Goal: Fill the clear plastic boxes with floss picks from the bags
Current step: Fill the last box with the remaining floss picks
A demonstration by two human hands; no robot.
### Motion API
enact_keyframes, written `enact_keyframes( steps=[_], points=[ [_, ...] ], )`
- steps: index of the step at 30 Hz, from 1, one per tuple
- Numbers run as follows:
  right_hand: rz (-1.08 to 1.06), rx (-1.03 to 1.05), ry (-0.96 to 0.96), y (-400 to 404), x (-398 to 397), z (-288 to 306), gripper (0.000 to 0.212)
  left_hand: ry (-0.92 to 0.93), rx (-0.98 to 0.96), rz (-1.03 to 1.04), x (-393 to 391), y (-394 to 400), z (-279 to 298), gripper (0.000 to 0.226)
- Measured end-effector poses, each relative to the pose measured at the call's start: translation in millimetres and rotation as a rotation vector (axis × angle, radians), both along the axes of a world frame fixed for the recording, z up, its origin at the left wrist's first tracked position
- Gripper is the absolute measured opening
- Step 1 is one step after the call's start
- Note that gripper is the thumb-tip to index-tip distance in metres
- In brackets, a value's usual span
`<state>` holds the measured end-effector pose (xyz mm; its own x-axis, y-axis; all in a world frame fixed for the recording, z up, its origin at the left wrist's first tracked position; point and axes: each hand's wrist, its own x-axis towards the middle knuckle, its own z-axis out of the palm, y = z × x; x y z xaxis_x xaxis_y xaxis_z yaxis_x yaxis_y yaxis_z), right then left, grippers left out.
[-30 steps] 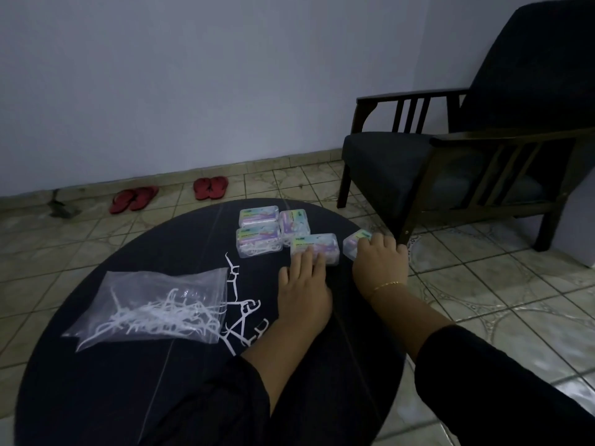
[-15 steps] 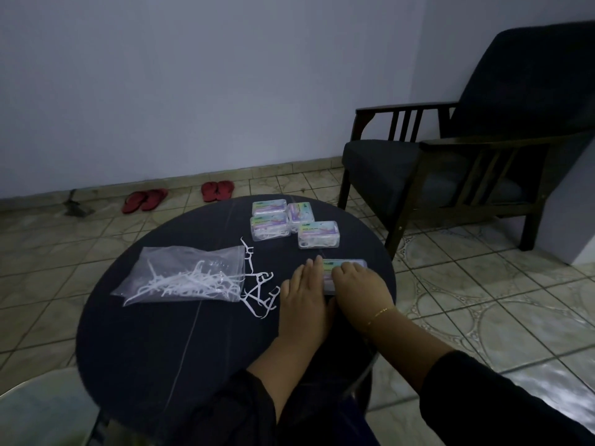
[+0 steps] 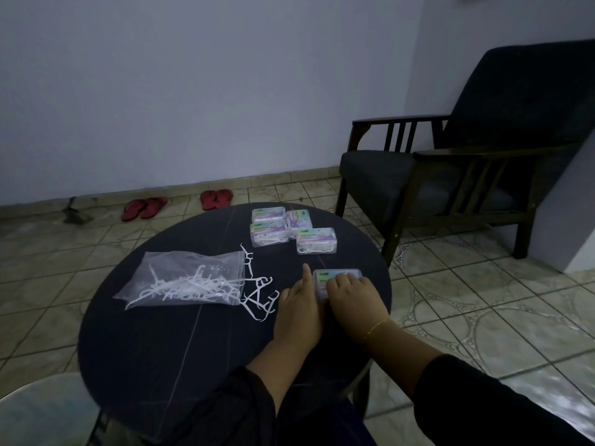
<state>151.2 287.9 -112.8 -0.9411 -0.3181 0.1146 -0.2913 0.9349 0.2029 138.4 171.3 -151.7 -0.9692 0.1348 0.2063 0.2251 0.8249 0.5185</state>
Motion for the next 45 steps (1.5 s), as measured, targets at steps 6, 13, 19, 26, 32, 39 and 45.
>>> enact_keyframes(
  steps=[6, 13, 19, 26, 32, 39, 45],
  points=[
    [0.004, -0.125, 0.037, 8, -15, 14, 0.037, -0.023, 0.02, -0.012, 4, 0, 7, 0.072],
    [-0.199, -0.733, 0.27, 21, -47, 13, 0.03, 0.077, 0.09, -0.036, -3, -1, 0, 0.049],
    [-0.325, -0.793, -0.105, 32, -76, 7, 0.041, 0.063, 0.029, 0.005, -6, 0, -2, 0.045],
    [-0.284, -0.746, -0.317, 33, -77, -3, 0.033, 0.058, -0.066, -0.015, -6, 1, 0, 0.047],
    [-0.291, -0.742, -0.096, 24, -67, 2, 0.042, 0.074, -0.038, -0.012, -1, -1, -1, 0.052],
    [-0.297, -0.574, 0.145, -20, -26, 5, 0.034, 0.337, -0.093, 0.014, 19, -31, -2, 0.044],
    [0.064, -0.345, -0.077, -62, -17, 2, 0.045, 0.401, -0.221, 0.136, 29, -82, -2, 0.035]
  ],
)
